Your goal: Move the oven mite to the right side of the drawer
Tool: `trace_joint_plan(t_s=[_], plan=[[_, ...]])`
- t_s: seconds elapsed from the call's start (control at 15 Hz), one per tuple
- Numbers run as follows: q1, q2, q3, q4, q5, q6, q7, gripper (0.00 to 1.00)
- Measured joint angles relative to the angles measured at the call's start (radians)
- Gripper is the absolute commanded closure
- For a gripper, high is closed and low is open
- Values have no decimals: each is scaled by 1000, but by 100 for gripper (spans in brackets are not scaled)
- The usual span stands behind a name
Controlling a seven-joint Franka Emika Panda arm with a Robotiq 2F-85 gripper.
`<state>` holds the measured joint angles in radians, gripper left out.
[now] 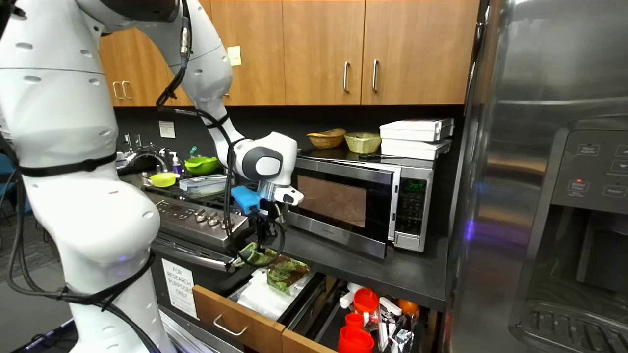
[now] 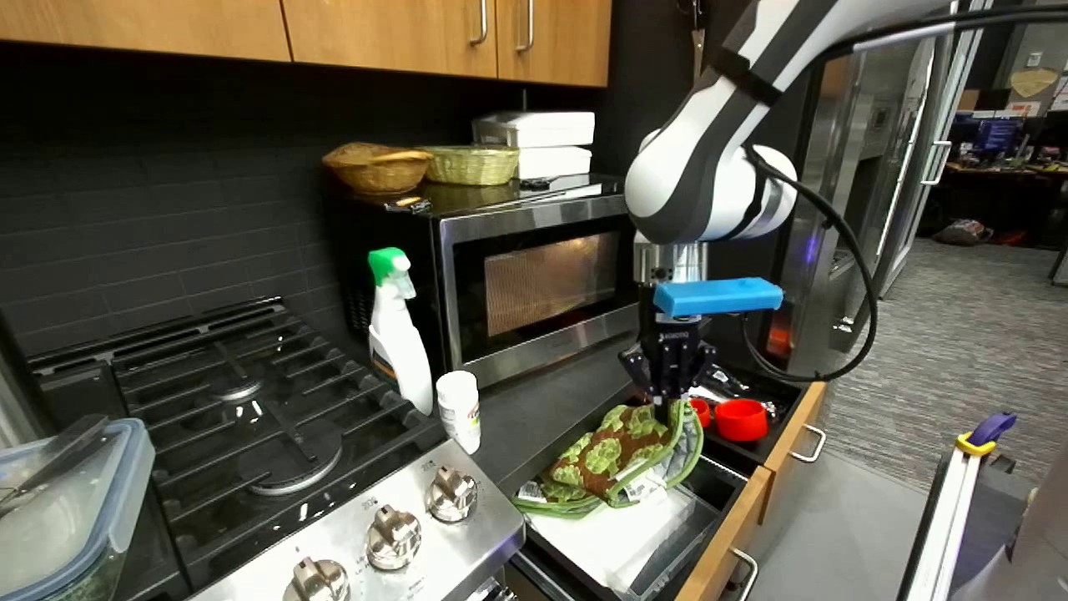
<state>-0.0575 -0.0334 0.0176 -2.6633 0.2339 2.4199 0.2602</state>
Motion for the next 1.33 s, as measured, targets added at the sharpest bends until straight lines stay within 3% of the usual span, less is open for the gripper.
trace_joint_plan(t_s=[0.8,1.33], plan=[[-13,-97,-19,5,-105,-42,116,96],[-64,-156,-42,17,-168,-73,166,96]])
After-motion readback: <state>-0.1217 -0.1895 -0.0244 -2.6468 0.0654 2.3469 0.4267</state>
